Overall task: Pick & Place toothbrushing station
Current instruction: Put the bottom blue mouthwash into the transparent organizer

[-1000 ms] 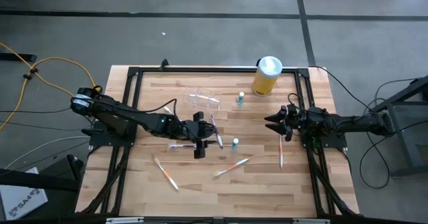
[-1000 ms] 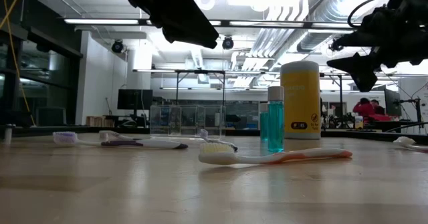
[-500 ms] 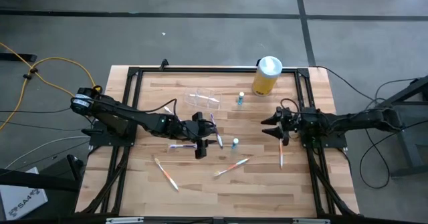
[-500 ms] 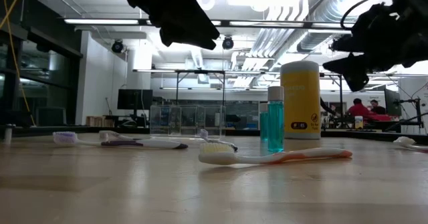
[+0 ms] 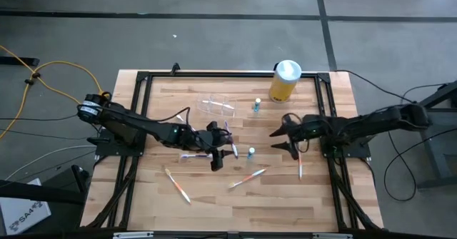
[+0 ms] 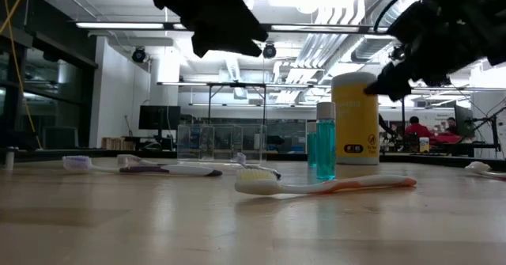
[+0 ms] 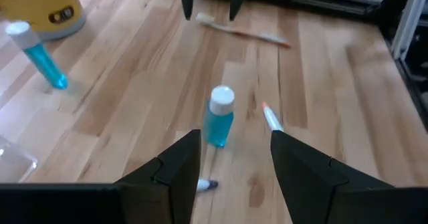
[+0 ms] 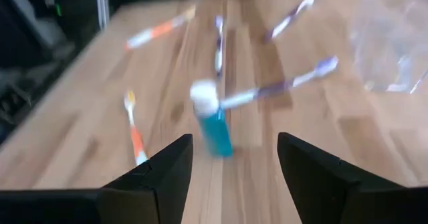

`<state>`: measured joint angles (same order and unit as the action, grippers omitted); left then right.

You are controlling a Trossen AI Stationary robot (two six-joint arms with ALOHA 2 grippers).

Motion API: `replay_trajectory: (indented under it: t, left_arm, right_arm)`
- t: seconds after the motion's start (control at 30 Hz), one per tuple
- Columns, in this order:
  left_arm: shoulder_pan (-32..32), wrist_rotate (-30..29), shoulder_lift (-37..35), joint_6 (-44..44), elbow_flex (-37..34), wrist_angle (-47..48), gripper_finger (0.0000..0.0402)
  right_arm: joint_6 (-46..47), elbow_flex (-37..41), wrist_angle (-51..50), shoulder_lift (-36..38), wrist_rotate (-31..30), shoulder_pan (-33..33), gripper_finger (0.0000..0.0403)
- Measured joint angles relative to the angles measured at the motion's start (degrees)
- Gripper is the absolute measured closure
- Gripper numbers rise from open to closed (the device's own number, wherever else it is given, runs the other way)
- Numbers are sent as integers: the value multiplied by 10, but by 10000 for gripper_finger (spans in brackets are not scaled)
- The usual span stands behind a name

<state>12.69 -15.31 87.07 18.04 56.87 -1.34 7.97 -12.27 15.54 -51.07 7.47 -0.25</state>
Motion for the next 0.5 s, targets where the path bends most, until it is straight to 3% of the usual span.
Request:
replay_trajectory:
  t: [0.5]
  left_arm:
    - [0, 2, 10, -2, 0, -28, 227]
  right_arm:
    - [-74, -2, 122, -164, -12, 14, 192]
